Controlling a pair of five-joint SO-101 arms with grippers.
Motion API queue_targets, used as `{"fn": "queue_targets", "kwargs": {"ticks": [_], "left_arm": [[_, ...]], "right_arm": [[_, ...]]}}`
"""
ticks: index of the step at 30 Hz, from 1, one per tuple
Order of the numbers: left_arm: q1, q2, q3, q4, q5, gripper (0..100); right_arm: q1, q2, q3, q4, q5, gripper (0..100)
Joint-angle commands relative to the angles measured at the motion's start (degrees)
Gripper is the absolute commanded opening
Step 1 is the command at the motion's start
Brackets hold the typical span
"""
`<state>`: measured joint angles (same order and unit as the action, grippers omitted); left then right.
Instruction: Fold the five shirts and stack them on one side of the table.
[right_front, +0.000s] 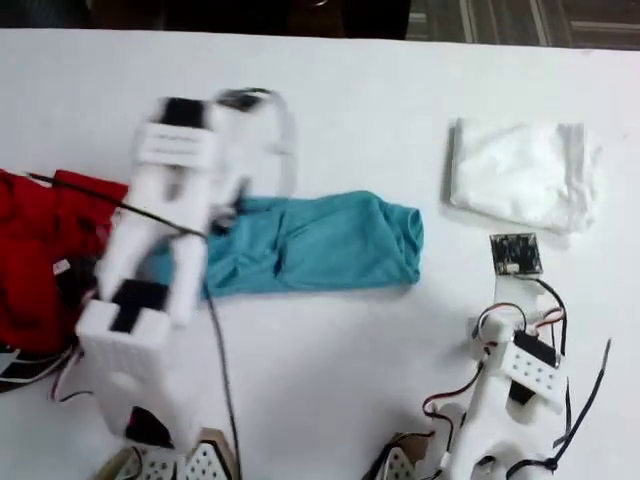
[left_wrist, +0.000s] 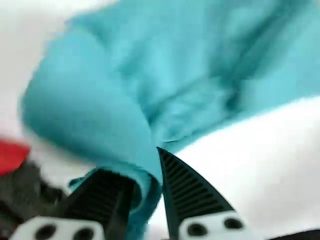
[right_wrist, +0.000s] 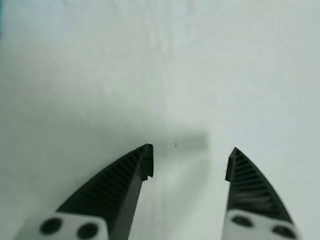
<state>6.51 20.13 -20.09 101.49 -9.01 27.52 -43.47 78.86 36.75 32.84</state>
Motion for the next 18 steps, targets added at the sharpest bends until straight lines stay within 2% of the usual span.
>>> {"fn": "queue_targets", "kwargs": {"ticks": [1, 8, 13, 18], "left_arm": [[10.11, -4.04, -4.35, -0.35, -0.44, 3], [19.96, -3.52, -10.86, -13.89, -0.53, 3], [22.07, 3.08, -11.47, -19.43, -0.35, 3], [23.56, 9.58, -17.01, -19.69, -0.35, 3]], "right_arm": [[0.84, -1.45, 0.00, -1.10, 0.26, 24.1], [9.27, -1.80, -0.44, 3.12, -4.04, 24.1], [7.69, -1.80, -0.44, 2.24, -4.57, 24.1], [7.69, -1.80, -0.44, 2.24, -4.57, 24.1]]}}
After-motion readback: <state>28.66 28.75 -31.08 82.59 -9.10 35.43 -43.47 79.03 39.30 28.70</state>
